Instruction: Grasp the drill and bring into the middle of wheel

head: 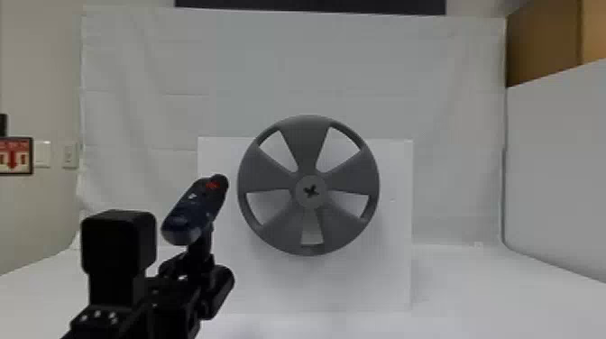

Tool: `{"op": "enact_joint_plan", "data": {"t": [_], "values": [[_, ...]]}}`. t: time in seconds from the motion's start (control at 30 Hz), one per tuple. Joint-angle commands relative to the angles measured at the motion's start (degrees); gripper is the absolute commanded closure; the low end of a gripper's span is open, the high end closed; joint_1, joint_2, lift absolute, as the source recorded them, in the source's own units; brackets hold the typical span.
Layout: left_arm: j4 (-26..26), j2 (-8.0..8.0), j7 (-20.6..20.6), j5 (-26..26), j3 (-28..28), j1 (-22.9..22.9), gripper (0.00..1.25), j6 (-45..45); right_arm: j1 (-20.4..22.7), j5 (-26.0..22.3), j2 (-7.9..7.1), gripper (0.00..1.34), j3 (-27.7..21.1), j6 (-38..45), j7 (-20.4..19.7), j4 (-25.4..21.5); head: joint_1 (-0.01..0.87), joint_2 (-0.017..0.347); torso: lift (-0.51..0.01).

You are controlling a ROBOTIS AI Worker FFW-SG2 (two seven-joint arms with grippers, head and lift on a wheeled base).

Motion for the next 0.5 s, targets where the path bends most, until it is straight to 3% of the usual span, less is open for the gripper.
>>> {"op": "enact_joint_plan", "data": {"t": [0.0, 0.47], "values": [[0.0, 0.28, 0.1, 1.3, -2.2, -0.7, 1.22, 0.0, -0.2, 0.5, 0.18, 0.29, 0.5, 0.0, 0.1, 0.0, 0.0, 0.0, -0.406], [0.1, 0.99, 0.0, 5.2, -6.3, -2.7, 1.22, 1.0, -0.6, 1.0, 0.35, 0.29, 1.1, 0.0, 0.0, 0.0, 0.0, 0.0, -0.406]]}}
